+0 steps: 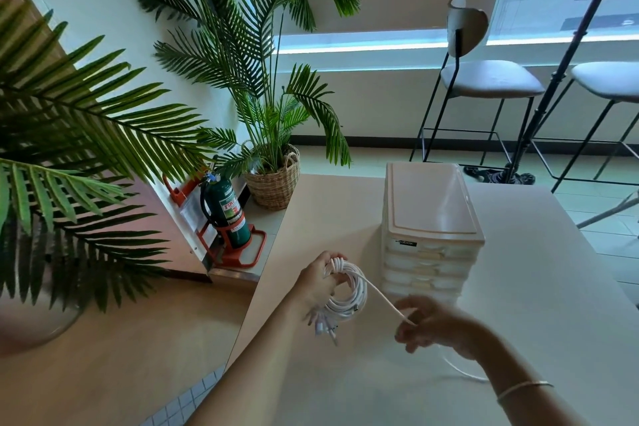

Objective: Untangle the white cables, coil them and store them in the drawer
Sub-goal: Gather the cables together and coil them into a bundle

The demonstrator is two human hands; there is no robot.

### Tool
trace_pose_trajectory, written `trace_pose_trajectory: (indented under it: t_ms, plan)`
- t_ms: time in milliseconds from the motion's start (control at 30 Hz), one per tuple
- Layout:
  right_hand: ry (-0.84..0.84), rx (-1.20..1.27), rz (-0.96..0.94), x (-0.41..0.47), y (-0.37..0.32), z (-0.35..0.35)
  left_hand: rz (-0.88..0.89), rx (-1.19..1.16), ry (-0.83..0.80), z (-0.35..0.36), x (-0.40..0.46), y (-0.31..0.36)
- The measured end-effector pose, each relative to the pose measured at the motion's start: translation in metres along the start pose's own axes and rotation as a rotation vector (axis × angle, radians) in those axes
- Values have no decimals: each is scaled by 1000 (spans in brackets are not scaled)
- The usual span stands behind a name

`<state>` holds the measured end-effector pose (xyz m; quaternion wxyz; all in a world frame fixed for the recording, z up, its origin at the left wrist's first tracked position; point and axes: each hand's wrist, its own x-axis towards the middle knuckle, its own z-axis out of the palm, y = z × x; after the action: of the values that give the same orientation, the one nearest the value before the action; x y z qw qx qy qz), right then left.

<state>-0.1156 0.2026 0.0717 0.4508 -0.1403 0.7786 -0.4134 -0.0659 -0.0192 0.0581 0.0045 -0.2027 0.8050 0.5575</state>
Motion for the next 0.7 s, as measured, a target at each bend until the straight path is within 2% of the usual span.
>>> trace_pose_trajectory:
  t_ms: [67,200,367,500,567,700]
  plan:
    - [61,128,-89,5,-8,12,11,-22,-28,8,-1,5]
    - [140,145,-238,14,-14,27,30,-37,-38,17,-3,11]
    - [181,255,-245,21,-8,37,85,-66,-30,20,-7,20]
    - [22,425,-256,16,-3,32,120,-39,-45,22,-8,26]
    - [-38,420,-262,13,-4,28,127,-33,-38,20,-8,26]
    - [112,297,-248,18,-6,29,145,-30,-41,24,-10,25]
